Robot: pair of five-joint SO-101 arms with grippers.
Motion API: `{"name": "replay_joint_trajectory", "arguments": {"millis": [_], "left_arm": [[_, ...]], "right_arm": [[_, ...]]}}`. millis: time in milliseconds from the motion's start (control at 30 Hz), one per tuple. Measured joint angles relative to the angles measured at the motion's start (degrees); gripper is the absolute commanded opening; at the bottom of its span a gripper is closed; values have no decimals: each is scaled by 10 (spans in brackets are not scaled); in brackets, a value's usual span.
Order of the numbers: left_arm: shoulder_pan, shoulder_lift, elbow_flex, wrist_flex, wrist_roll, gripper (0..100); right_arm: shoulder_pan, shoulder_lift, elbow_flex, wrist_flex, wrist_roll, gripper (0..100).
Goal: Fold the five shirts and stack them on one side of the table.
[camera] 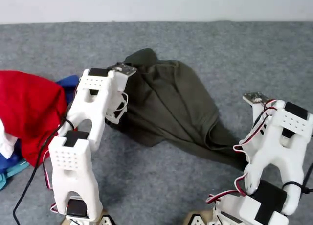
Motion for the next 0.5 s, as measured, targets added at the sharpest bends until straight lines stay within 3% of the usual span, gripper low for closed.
{"name": "replay_joint_trajectory", "arguments": {"millis": [500], "left_arm": [[11, 24, -14, 24, 3, 16]], "right_arm": [[0, -4, 0, 4, 0, 9]]}}
